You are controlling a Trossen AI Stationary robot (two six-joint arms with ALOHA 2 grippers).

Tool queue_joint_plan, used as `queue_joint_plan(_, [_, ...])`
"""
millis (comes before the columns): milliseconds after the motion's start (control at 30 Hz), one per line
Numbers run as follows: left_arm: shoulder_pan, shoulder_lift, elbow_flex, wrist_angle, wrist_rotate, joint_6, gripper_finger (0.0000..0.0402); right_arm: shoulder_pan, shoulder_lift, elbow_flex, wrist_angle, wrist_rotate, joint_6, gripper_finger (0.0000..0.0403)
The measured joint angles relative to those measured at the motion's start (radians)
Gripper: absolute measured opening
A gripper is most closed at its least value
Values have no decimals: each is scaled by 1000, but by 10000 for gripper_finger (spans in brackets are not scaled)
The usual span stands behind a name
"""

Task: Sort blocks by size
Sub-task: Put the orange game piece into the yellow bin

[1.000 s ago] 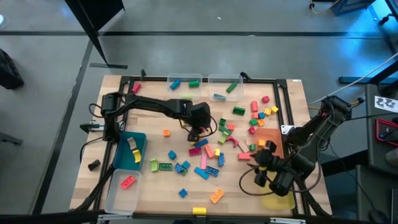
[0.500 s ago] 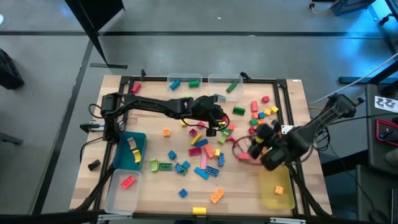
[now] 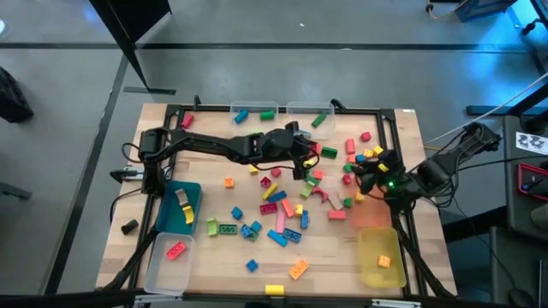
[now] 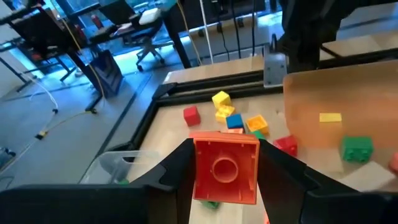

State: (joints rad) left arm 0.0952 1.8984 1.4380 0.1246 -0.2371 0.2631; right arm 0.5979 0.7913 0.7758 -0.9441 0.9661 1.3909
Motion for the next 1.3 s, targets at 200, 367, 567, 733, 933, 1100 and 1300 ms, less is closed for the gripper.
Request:
queue_joint_plan(200, [-24,0,0,-1,-2,-15,131,-103,5,-100,345,11,-199,182])
queue_joint_plan(367, [-64,0,0,-7,0,8,131,-203,48,-111,539,-29,-298,182])
queue_joint_plan(567, [-106,0,0,-9,-1,35,131,-305,121,-111,700,-269,-326,182])
queue_joint_plan(733, [-128,1,-3,-31,-13,35,131,-330,193,-111,779,-391,-327,182])
queue_joint_plan(933, [-138,2,-2,-34,-14,37,131,-330,236,-111,832,-421,-347,182])
queue_joint_plan(1100, [-143,2,-2,-37,-18,65,131,-330,247,-111,840,-419,-368,182])
queue_joint_plan(1300, [-144,2,-2,-44,-19,83,140,-330,256,-111,840,-418,-365,156])
